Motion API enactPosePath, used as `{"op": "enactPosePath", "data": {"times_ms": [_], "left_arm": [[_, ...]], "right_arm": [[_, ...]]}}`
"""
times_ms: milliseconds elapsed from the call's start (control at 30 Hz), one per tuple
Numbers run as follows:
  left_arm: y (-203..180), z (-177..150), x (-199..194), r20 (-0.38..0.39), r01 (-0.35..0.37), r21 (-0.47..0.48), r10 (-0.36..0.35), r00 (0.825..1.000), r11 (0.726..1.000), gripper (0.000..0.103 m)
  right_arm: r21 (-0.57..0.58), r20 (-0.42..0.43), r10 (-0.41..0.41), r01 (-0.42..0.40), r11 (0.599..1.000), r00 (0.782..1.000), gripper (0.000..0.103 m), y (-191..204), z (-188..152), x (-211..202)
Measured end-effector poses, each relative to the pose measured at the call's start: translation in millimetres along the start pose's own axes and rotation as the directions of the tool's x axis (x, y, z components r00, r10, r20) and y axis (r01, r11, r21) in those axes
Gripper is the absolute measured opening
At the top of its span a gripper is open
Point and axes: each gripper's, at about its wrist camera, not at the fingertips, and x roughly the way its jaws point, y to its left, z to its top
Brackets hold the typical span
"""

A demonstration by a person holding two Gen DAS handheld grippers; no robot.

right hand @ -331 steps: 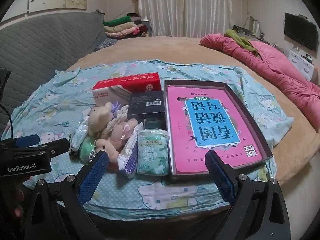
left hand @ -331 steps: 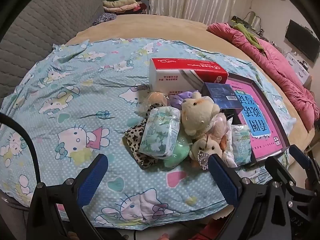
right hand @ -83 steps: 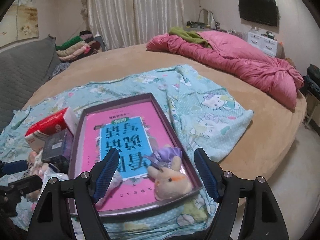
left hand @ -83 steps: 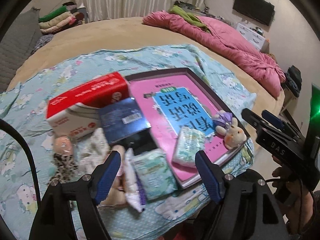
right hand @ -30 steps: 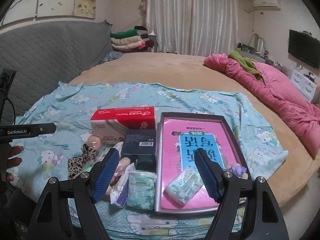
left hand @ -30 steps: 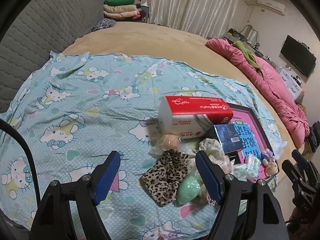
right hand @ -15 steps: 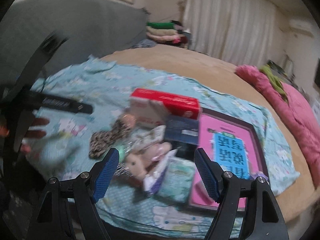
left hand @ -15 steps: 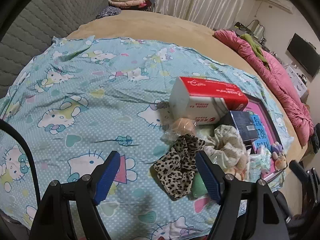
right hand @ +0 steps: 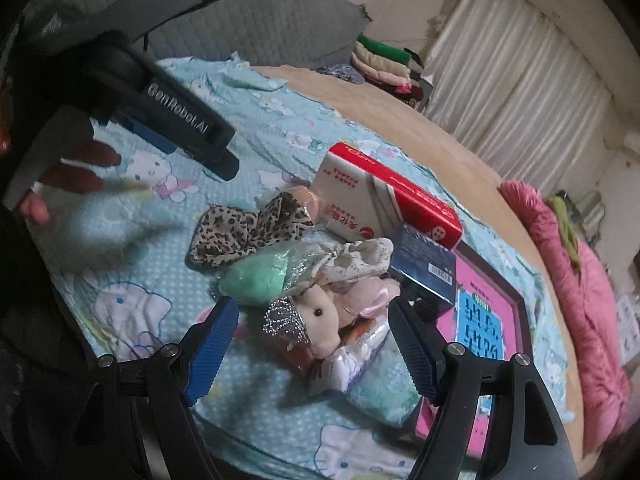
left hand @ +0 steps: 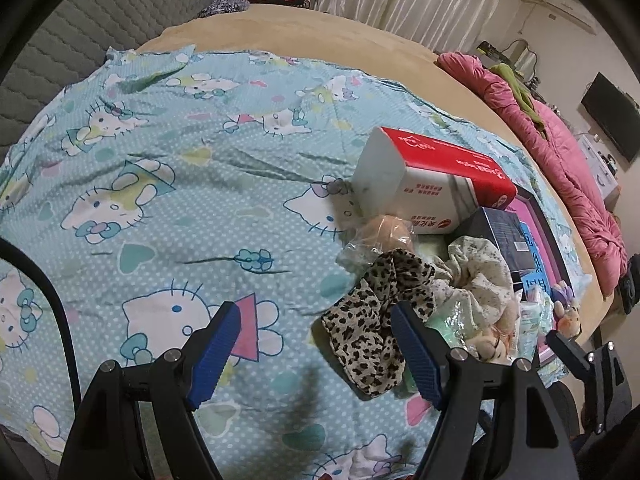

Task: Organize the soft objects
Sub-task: 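Grasp leopard-print cloth with left tool while right tool grasps tiara-wearing pink plush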

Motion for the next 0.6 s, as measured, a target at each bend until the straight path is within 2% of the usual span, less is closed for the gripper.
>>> {"op": "enactPosePath", "data": {"times_ms": [167, 367, 533, 600], "left_arm": [[1, -3, 13, -0.028, 0.002, 0.005, -0.002, 1.000, 1.000, 0.077], [-4, -7, 30, -0.059, -0.002, 0.026, 0.004, 0.998, 1.000, 0.077], [-4, -7, 43, -0.079, 0.003, 0.030, 0.000, 0.997, 1.000, 0.077], [-5, -7, 49, -0.089, 0.001, 0.033, 0.002, 0.996, 0.999, 0.077]], "right_arm": [[-0.067, -0.005, -0.034, 0.034, 0.997, 0.999, 0.076, 10, -1, 15], [-0.105, 0.001, -0.045, 0.045, 0.993, 0.999, 0.068, 12, 0, 30], [-0.093, -0.026, -0.040, 0.038, 0.995, 0.999, 0.041, 6, 0, 43], [-0.071, -0.023, -0.021, 0.020, 0.997, 1.000, 0.040, 2, 0, 45]]}}
